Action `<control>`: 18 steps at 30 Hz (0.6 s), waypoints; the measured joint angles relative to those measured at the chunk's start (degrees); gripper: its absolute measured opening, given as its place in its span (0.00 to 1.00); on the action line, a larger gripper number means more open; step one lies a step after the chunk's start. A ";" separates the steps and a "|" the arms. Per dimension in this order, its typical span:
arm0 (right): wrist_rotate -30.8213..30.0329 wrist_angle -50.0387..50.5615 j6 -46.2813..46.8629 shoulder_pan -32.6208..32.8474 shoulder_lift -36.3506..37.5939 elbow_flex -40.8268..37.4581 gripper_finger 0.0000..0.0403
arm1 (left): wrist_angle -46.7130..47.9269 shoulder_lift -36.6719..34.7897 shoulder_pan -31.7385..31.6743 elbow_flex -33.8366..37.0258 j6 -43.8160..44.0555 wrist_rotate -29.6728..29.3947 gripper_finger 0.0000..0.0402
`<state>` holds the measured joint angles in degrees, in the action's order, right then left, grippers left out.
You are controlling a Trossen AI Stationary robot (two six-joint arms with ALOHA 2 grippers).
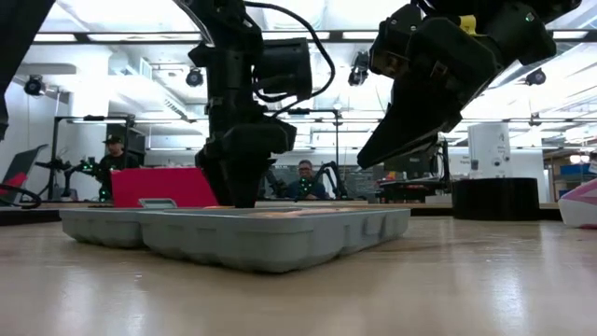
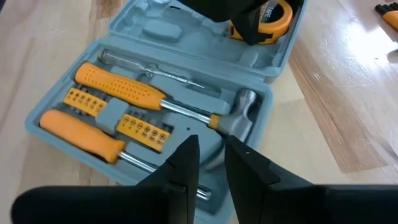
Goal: Prefit tool cases
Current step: Remove the tape measure from the gray toolbox
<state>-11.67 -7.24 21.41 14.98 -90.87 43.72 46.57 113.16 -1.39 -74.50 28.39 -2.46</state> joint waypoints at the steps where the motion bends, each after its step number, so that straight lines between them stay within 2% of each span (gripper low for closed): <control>1: 0.01 -0.10 0.00 0.00 0.00 0.00 0.13 | 0.00 0.40 0.00 0.00 -0.38 0.08 0.76; 6: 0.01 -0.33 0.00 0.00 0.00 0.00 0.13 | -0.07 0.39 0.00 0.03 -0.75 0.27 0.76; 18: 0.01 -0.33 0.02 0.13 0.02 0.00 0.16 | 0.59 -0.56 0.07 0.20 -1.41 0.54 0.64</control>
<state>-11.66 -7.57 21.43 15.11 -90.85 43.72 47.16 112.60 -1.32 -74.30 26.98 -1.92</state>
